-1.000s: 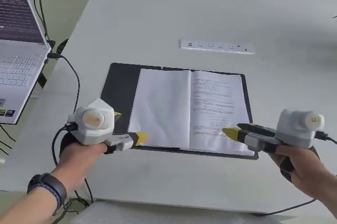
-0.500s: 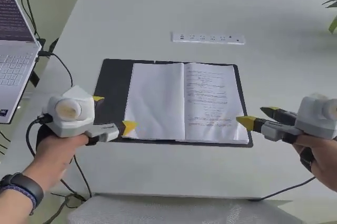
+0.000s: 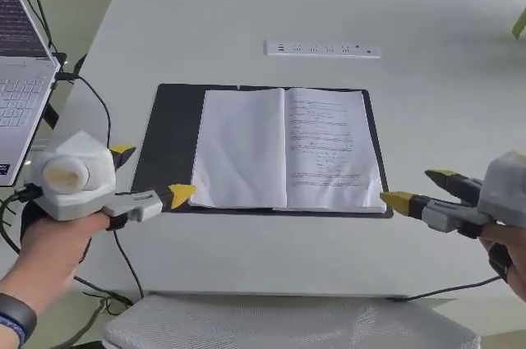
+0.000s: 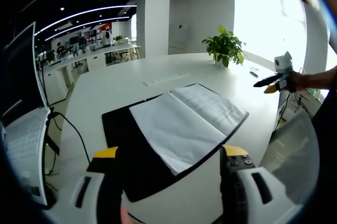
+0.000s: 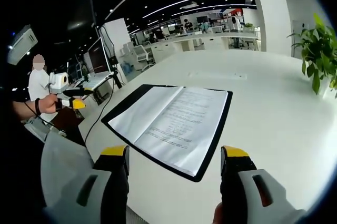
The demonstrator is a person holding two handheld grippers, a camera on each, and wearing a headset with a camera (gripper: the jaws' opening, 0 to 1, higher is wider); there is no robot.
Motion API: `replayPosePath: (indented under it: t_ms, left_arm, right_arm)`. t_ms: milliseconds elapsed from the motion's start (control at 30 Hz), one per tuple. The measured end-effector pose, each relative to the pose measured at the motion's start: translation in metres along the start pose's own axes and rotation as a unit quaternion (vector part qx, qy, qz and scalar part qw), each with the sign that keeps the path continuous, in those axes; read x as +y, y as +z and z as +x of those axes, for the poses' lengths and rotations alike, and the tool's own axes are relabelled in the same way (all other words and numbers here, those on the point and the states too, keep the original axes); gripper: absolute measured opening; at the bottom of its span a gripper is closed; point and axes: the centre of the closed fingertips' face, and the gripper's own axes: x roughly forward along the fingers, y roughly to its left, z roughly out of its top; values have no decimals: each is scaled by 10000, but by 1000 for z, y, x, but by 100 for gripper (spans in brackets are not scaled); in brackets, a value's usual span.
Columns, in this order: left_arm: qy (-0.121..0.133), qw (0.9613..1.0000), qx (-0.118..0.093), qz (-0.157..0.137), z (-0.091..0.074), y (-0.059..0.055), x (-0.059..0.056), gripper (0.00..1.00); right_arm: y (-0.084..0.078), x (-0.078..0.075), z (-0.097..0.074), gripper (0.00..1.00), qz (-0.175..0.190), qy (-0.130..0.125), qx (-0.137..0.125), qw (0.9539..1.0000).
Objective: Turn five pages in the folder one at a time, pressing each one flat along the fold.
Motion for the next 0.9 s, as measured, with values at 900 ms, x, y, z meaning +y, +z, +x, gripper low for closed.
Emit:
replayPosePath:
  t_ms: [900]
  left_arm:
    - [-171, 9997, 5, 167, 18, 21, -30, 76]
  right_arm:
    - [-11, -6, -10, 69, 254, -42, -40, 9997]
